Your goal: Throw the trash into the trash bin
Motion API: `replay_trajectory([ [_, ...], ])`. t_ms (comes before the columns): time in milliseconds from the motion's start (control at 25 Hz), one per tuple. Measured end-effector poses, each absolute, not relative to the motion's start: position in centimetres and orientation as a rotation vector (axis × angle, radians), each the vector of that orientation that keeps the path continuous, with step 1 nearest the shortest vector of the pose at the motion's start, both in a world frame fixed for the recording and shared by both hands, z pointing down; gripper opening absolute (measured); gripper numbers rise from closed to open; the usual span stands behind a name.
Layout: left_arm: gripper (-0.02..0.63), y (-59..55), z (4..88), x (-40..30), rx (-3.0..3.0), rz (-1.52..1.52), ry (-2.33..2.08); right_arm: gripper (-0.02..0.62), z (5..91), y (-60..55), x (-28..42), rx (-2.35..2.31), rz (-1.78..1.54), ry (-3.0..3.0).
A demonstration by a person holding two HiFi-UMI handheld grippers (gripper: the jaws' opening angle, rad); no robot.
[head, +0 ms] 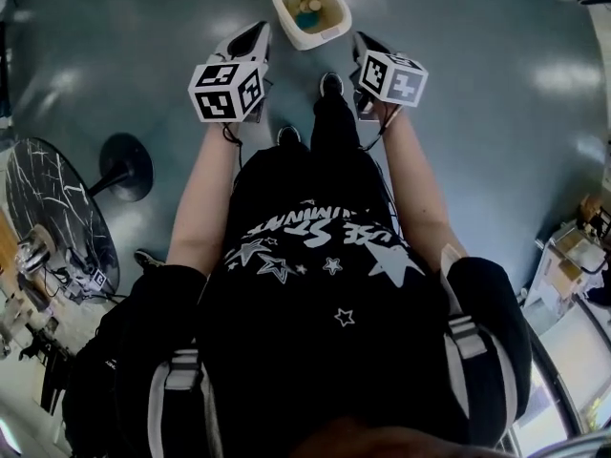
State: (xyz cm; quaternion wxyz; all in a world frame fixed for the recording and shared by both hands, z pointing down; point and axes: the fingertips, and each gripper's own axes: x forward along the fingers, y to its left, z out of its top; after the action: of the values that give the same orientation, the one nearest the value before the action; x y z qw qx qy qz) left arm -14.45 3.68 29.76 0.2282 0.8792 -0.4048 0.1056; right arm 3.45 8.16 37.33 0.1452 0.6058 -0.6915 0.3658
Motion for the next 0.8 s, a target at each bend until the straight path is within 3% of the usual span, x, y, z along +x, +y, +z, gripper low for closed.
replay_trajectory([
  [800,0.011,12.2,25.7,-12.6,2.449,0.188,-1.159,0.006,30.7,16.8,3.2,1.693,0.880,-2.193],
])
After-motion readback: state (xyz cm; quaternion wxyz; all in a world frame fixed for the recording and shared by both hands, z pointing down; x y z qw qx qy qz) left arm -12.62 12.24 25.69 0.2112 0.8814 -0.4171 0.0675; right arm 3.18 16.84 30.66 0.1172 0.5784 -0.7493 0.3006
